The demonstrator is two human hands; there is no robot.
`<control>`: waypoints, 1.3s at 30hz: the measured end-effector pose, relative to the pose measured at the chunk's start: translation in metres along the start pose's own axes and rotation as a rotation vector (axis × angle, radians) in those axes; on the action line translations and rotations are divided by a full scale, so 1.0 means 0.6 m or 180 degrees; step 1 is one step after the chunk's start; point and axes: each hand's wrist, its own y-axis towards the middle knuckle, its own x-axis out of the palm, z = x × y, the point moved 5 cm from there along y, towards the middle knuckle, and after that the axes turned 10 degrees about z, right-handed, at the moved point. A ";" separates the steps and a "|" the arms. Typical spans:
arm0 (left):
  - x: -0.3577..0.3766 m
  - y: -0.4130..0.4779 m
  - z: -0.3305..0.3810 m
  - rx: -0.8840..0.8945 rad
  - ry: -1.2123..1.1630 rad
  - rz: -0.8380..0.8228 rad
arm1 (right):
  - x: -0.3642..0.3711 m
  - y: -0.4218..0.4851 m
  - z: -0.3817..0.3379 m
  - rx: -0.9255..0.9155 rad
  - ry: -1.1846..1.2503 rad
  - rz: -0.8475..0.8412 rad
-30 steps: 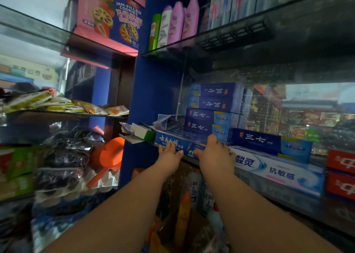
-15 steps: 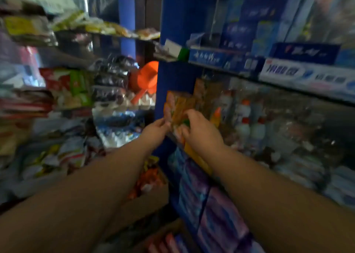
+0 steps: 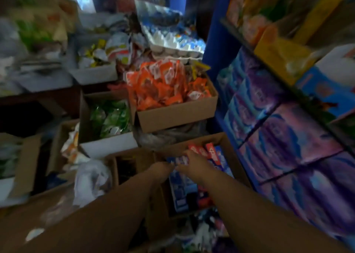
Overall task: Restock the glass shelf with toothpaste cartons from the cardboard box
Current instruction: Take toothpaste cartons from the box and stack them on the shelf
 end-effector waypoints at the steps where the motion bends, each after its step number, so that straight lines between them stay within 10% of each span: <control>1: 0.013 0.003 -0.026 -0.0200 -0.0193 -0.0032 | 0.029 0.005 0.019 0.0125 0.0043 -0.0123; 13: 0.097 0.019 -0.177 -0.1749 -0.2141 -0.0507 | 0.215 0.011 0.149 0.0823 -0.0653 -0.0520; 28: 0.099 -0.006 -0.169 -0.1697 -0.2382 -0.0683 | 0.186 0.003 0.126 0.0977 -0.0730 -0.0512; 39: 0.075 -0.003 -0.171 -0.1530 -0.2480 -0.0249 | 0.175 0.003 0.119 0.1288 -0.0122 0.0432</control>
